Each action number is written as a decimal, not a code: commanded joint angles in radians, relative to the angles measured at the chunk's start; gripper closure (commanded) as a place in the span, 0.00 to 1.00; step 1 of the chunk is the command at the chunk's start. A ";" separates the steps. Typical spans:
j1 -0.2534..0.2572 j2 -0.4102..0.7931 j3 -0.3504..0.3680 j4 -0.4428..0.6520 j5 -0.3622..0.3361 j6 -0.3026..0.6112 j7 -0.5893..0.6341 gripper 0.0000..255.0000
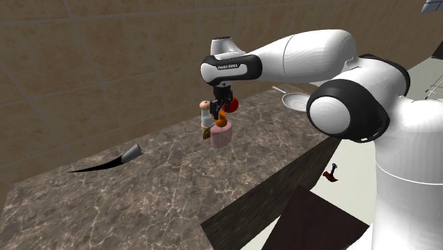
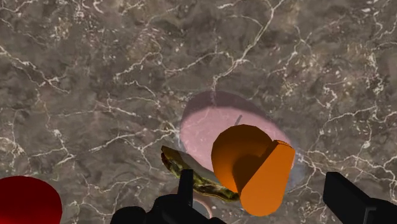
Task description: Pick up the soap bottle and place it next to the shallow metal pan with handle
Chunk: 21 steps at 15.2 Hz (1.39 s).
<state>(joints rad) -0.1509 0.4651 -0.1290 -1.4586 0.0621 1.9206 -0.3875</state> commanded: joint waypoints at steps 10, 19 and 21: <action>0.000 0.007 0.001 -0.009 0.001 0.016 0.000 1.00; 0.000 0.004 0.000 0.001 0.000 0.004 0.000 1.00; 0.000 -0.001 0.000 0.020 0.000 -0.021 0.001 1.00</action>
<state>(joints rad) -0.1514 0.4613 -0.1295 -1.4553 0.0617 1.9135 -0.3879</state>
